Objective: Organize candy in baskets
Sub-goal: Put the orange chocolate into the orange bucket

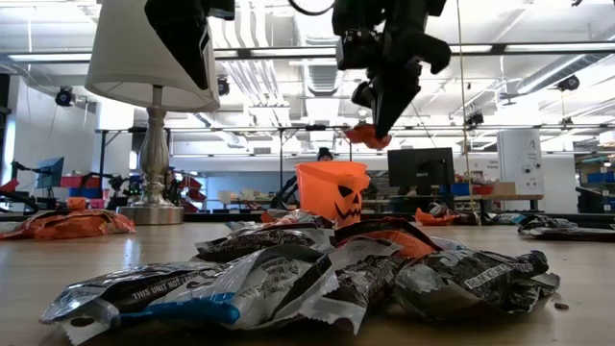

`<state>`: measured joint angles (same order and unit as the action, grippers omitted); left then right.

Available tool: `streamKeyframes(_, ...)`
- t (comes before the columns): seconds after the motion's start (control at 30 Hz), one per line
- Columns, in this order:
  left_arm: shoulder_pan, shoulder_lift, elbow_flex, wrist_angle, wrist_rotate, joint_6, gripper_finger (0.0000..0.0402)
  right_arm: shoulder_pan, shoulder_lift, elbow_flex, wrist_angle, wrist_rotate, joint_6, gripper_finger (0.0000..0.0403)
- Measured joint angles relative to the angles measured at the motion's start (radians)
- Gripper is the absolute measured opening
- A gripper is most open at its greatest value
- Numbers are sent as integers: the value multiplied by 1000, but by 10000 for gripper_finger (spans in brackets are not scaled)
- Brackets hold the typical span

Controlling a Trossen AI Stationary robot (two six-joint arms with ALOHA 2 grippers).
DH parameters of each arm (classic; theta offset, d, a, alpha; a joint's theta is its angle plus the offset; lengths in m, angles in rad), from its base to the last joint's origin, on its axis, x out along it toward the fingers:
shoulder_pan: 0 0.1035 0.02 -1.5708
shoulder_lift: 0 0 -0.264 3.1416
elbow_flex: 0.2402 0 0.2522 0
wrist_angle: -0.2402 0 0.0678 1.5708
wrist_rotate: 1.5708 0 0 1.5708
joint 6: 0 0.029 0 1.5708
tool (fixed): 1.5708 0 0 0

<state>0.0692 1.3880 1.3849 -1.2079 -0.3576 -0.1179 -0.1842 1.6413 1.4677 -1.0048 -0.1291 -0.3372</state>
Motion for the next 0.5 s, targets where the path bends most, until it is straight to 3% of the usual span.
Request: streamKeyframes(0.5, 0, 0, 0, -3, 0, -143, 169, -238, -76, 0, 118, 0, -67, 9)
